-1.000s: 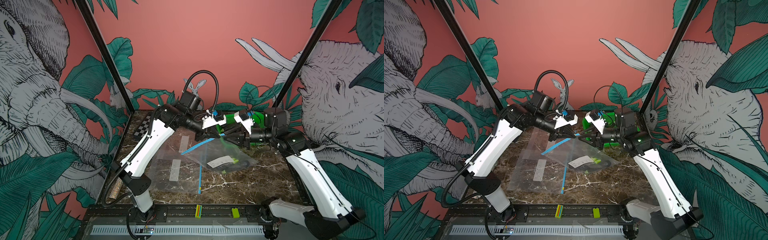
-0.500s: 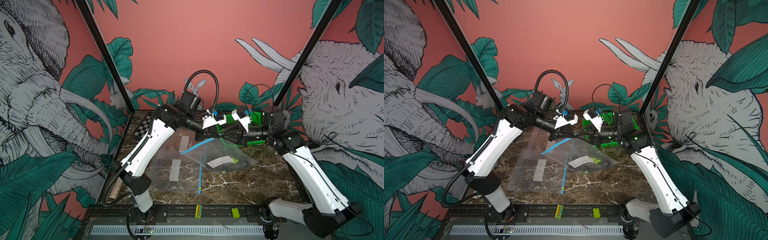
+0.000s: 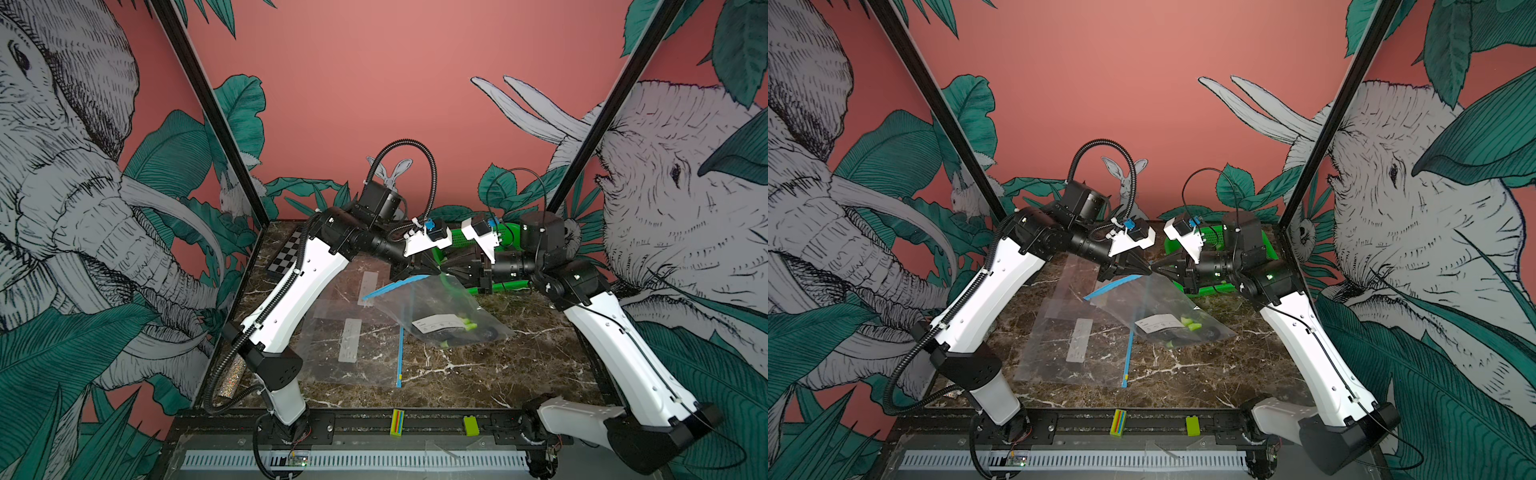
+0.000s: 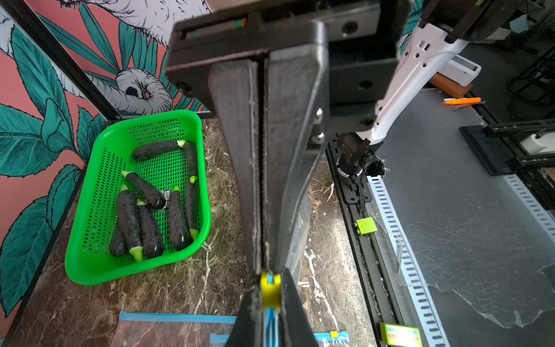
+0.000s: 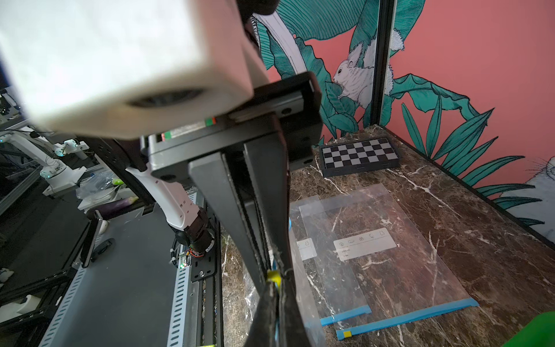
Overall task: Place the eggplant in a zip-top bag and seal the zipper
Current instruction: Zip the zipper on the zipper food storage bag.
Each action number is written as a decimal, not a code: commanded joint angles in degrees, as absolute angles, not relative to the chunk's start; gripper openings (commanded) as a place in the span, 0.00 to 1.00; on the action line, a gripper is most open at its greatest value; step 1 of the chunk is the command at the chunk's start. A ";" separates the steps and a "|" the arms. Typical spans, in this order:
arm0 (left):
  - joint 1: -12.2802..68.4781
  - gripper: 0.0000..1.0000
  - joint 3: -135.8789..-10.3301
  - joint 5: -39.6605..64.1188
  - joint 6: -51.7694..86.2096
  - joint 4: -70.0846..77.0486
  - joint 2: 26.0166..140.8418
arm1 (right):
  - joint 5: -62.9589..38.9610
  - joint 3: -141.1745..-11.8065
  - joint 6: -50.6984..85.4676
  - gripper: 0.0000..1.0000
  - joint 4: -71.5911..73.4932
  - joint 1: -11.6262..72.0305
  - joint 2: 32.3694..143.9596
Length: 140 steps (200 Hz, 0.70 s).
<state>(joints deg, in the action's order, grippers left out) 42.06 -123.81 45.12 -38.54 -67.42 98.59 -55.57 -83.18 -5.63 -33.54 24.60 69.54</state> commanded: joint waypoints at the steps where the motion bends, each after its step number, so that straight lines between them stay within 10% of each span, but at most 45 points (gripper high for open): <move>1: 42.10 0.00 -125.18 45.39 -39.37 -68.90 98.10 | -53.95 -85.52 -7.03 0.00 -33.19 24.55 67.84; 140: 40.81 0.00 -124.63 42.50 -39.73 -70.92 97.37 | -54.73 -87.80 -9.74 0.00 -38.12 19.05 65.67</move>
<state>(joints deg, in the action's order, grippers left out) 42.09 -123.83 44.07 -38.59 -66.46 98.59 -54.65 -85.95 -8.36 -38.65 21.04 68.03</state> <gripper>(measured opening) 0.094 0.048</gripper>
